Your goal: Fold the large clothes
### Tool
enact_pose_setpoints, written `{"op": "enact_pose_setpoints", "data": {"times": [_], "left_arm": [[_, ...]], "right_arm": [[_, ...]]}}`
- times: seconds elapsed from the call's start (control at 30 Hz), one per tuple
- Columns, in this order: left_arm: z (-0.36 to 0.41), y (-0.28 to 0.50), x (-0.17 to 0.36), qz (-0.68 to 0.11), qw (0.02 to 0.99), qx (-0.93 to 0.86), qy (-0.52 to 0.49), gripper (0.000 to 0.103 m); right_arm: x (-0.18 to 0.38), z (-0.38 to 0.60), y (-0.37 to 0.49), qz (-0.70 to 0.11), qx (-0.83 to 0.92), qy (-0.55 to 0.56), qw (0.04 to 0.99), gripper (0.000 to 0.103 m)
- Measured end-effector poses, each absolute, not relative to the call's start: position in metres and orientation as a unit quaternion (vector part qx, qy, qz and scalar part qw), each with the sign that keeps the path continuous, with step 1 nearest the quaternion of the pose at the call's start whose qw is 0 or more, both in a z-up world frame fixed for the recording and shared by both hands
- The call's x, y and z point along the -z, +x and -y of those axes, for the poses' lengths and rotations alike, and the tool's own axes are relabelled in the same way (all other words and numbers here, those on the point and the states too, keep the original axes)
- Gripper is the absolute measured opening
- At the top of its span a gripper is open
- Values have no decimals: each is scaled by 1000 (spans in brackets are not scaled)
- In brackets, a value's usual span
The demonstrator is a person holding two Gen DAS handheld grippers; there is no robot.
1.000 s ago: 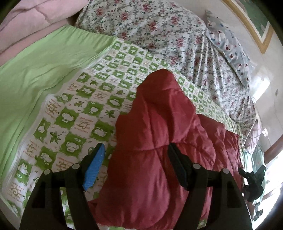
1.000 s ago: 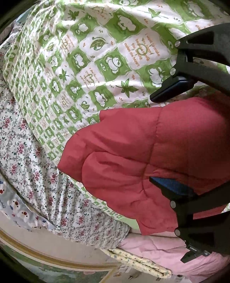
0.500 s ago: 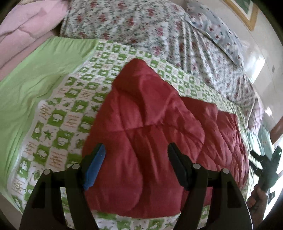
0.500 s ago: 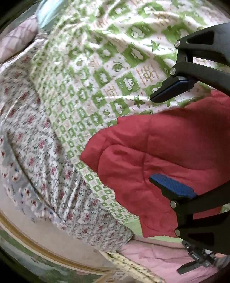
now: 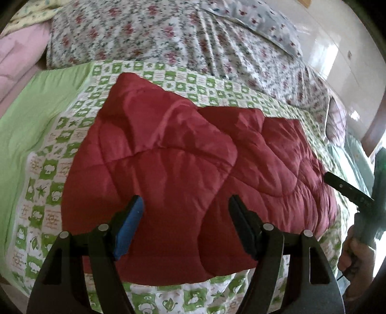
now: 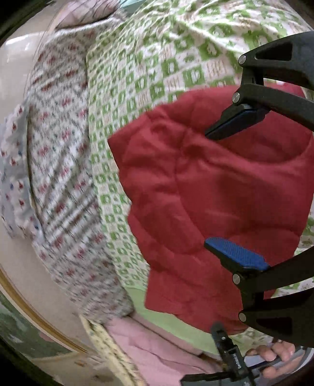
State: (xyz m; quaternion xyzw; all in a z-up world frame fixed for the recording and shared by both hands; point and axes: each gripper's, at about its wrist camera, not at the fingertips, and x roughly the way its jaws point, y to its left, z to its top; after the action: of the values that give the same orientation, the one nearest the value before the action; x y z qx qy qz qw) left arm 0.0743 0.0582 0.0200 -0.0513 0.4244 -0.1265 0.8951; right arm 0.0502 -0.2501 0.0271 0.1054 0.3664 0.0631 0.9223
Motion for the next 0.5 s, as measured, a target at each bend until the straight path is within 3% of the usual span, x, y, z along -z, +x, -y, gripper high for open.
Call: {"op": "enact_pose_setpoints", "data": {"times": [0.27,0.5], "left_arm": [[-41,97,3,-442,891,100,-1,77],[-50,137,14,-451,890,66,-19,81]], "right_arm": [[-2,217,84,-418,-66,32,906,88],[7,237,130,-442,-39,55,895,91]]}}
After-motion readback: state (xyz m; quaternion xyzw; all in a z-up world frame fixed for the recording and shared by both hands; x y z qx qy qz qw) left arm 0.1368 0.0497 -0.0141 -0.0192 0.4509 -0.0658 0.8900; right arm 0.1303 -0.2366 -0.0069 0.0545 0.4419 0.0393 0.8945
